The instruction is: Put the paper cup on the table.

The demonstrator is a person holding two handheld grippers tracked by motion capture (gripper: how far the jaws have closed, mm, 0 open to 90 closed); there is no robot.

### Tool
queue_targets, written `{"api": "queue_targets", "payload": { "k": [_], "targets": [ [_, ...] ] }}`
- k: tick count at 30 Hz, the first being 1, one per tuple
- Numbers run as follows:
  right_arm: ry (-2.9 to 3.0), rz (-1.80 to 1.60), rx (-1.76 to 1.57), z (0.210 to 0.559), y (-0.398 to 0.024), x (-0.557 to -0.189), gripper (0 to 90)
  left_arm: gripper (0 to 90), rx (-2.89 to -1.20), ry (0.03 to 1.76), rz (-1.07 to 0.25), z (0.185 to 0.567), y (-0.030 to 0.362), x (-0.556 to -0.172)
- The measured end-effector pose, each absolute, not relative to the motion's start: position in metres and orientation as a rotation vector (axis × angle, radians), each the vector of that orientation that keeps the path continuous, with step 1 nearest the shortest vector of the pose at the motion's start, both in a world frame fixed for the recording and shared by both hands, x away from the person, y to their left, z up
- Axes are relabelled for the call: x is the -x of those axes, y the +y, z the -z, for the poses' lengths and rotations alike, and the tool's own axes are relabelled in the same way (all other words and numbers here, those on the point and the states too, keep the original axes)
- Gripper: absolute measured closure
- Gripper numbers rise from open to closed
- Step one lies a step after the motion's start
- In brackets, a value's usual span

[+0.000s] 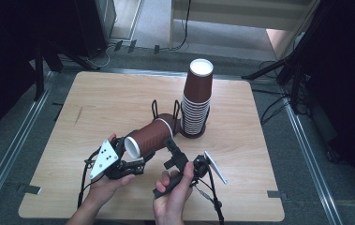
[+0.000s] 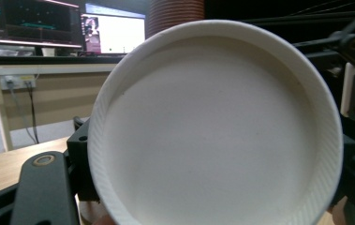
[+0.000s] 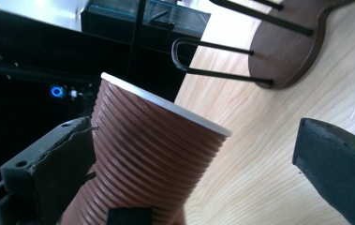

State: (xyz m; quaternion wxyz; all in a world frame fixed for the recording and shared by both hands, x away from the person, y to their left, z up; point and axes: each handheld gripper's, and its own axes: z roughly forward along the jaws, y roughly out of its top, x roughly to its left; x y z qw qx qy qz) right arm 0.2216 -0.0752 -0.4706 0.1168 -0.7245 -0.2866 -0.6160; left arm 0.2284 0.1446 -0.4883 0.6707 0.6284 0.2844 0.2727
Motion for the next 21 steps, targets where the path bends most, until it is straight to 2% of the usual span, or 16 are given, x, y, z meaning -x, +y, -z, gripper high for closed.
{"api": "queue_targets", "payload": {
  "k": [21],
  "targets": [
    [-0.545, 1.657, 2.049, 0.474, -0.074, -0.232, 0.0, 22.9, -1.453, 0.599, -0.587, 0.495, 0.131, -0.223]
  ]
}}
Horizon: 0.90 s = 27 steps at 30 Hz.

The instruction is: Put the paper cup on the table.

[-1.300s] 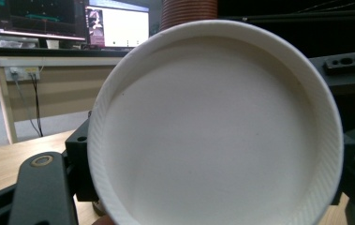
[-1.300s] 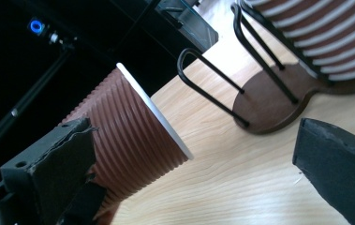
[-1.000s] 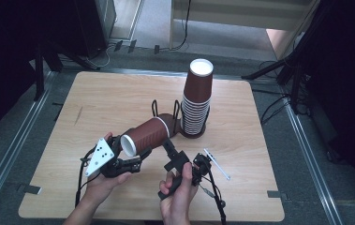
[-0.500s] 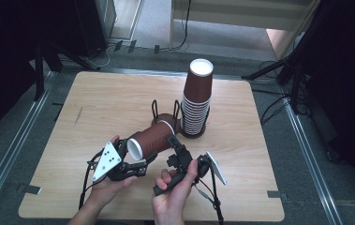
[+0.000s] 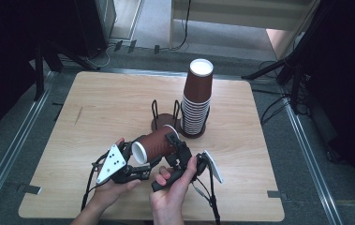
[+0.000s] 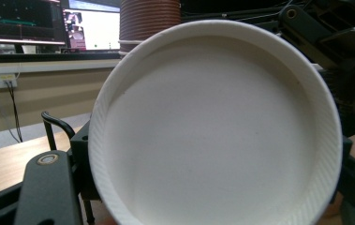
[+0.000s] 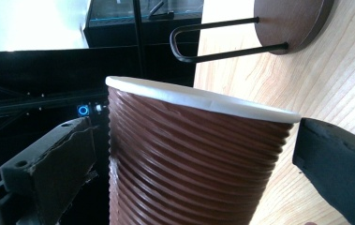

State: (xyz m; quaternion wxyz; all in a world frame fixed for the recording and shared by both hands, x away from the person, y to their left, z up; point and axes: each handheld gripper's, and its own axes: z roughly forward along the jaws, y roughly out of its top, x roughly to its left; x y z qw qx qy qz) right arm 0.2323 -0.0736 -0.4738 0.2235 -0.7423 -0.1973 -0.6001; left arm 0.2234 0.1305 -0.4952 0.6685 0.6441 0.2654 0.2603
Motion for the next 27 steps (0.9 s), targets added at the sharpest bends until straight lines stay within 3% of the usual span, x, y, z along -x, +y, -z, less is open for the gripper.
{"api": "queue_targets", "payload": {
  "k": [27],
  "targets": [
    [-0.54, 1.638, 2.011, 0.4824, -0.0728, -0.2423, 0.0, 23.4, -1.451, 0.575, -0.518, 0.4955, 0.1297, -0.2234]
  ]
}}
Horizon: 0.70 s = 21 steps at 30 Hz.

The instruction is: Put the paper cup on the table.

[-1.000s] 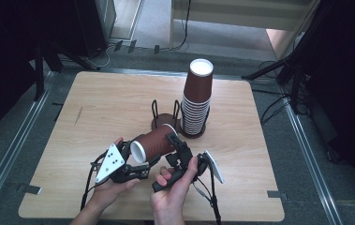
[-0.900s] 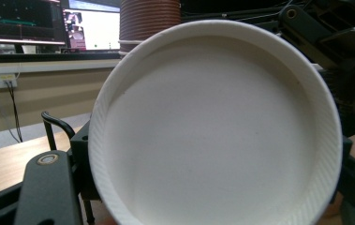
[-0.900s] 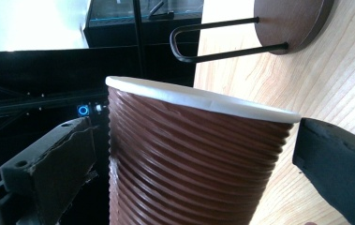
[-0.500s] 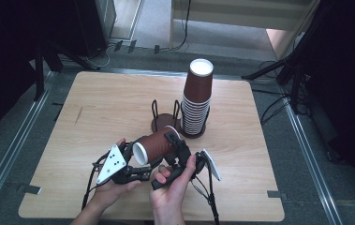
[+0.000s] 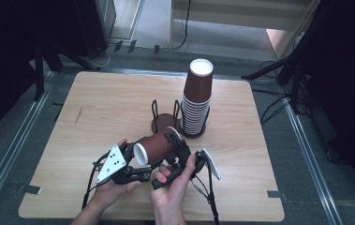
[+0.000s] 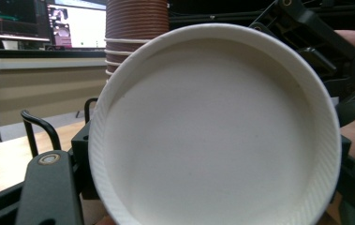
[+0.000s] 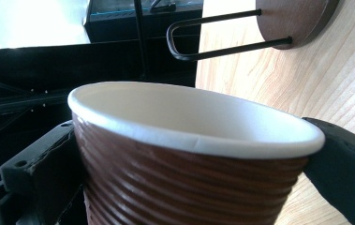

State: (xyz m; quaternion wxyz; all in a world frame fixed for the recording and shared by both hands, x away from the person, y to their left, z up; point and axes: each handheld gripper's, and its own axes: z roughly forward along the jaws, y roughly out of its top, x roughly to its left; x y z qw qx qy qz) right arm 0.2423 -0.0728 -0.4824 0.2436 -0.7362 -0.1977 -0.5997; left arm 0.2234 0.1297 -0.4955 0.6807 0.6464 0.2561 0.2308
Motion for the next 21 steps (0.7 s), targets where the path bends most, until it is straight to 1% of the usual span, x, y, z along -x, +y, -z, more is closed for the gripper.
{"api": "queue_targets", "payload": {
  "k": [5, 8, 12, 21],
  "targets": [
    [-0.547, 1.632, 1.996, 0.4848, -0.0735, -0.2442, 0.0, 23.4, -1.455, 0.57, -0.511, 0.4961, 0.1303, -0.224],
    [-0.541, 1.626, 1.991, 0.4875, -0.0743, -0.2435, 0.0, 22.6, -1.473, 0.557, -0.476, 0.4973, 0.1319, -0.2255],
    [-0.534, 1.633, 1.996, 0.4891, -0.0734, -0.2406, 0.0, 21.2, -1.479, 0.54, -0.493, 0.4974, 0.1326, -0.2246],
    [-0.537, 1.659, 1.971, 0.4906, -0.0717, -0.2355, 3.3, 18.8, -1.501, 0.557, -0.475, 0.4925, 0.1375, -0.2213]
  ]
}}
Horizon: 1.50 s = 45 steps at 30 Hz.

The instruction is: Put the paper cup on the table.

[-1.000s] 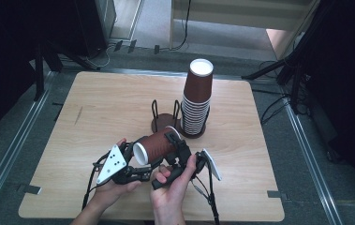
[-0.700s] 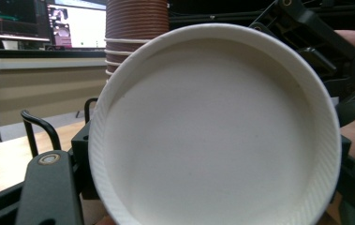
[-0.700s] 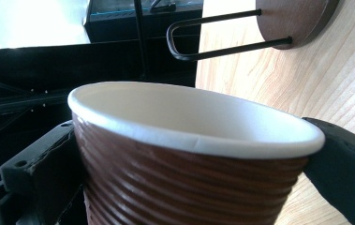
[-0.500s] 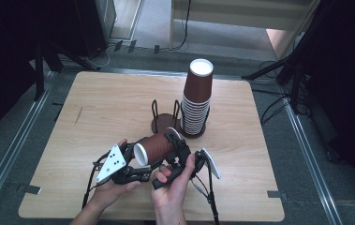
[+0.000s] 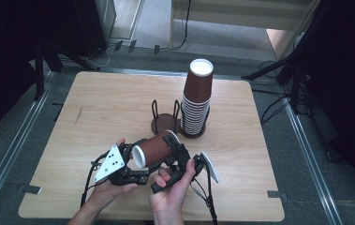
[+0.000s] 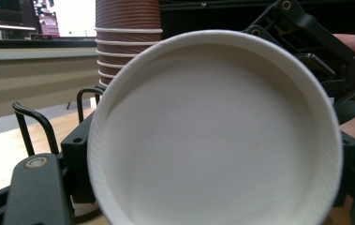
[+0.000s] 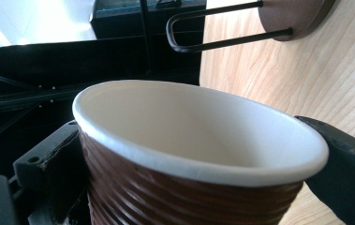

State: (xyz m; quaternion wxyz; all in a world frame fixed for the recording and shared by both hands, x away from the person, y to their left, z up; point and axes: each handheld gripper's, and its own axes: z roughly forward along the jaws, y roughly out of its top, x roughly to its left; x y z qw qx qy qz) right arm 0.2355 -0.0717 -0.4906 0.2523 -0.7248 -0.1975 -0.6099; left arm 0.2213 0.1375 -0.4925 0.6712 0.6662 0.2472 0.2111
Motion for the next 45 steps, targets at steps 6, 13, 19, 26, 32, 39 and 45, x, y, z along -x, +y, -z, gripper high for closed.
{"api": "queue_targets", "payload": {
  "k": [6, 13, 19, 26, 32, 39, 45],
  "targets": [
    [-0.514, 1.702, 1.956, 0.489, -0.077, -0.235, 3.9, 18.9, -1.484, 0.543, -0.467, 0.491, 0.145, -0.222],
    [-0.498, 1.742, 1.954, 0.486, -0.084, -0.238, 7.3, 13.1, -1.533, 0.54, -0.427, 0.489, 0.145, -0.22],
    [-0.515, 1.777, 1.946, 0.487, -0.084, -0.236, 7.7, 9.4, -1.576, 0.564, -0.444, 0.488, 0.145, -0.218],
    [-0.52, 1.818, 1.954, 0.486, -0.091, -0.238, 8.1, 4.8, -1.612, 0.593, -0.424, 0.486, 0.154, -0.217],
    [-0.536, 1.858, 1.974, 0.484, -0.098, -0.238, 8.2, 0.8, -1.655, 0.624, -0.408, 0.487, 0.165, -0.216],
    [-0.619, 1.955, 2.014, 0.483, -0.107, -0.238, 8.5, 0.0, -1.65, 0.687, -0.413, 0.491, 0.185, -0.219],
    [-0.712, 1.993, 2.063, 0.487, -0.112, -0.24, 8.8, 0.0, -1.642, 0.755, -0.432, 0.499, 0.21, -0.22]
  ]
}}
